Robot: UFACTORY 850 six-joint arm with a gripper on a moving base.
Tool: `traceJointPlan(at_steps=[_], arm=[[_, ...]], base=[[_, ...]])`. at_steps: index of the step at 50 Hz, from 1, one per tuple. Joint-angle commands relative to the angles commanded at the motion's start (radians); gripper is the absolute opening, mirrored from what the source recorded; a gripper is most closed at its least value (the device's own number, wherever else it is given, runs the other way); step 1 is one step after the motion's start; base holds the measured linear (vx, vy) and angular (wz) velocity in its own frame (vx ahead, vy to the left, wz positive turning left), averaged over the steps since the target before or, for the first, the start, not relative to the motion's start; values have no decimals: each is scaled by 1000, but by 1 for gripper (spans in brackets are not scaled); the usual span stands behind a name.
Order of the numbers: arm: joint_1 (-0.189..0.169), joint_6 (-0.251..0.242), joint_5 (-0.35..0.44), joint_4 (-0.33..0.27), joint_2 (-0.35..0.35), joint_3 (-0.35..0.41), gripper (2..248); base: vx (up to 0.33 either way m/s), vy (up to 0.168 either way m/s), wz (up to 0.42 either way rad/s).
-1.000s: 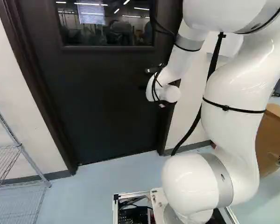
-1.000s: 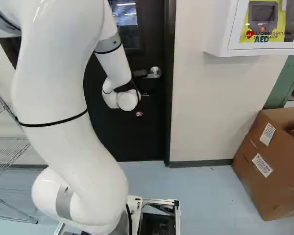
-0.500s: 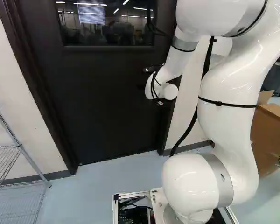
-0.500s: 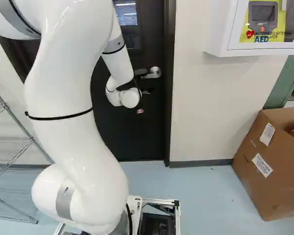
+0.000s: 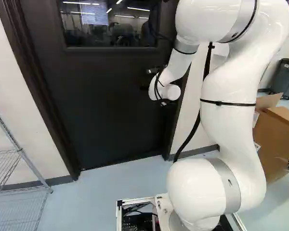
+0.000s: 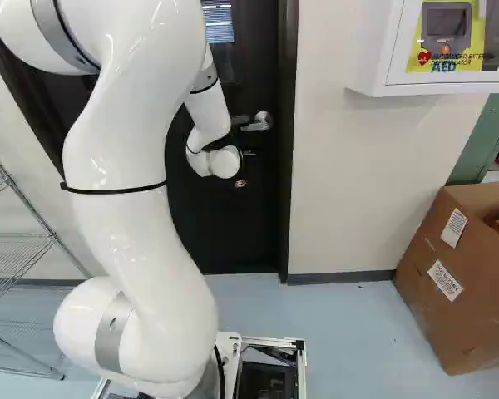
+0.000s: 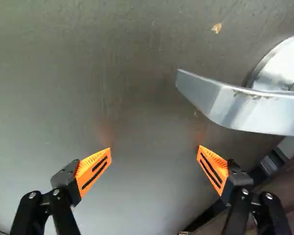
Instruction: Open the door and move inside
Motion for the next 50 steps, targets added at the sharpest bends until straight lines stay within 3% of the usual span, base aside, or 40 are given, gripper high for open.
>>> traceJointPlan(at_steps=[50], arm=[[6, 0, 0, -19, -220, -284, 247]], base=[[0, 0, 0]])
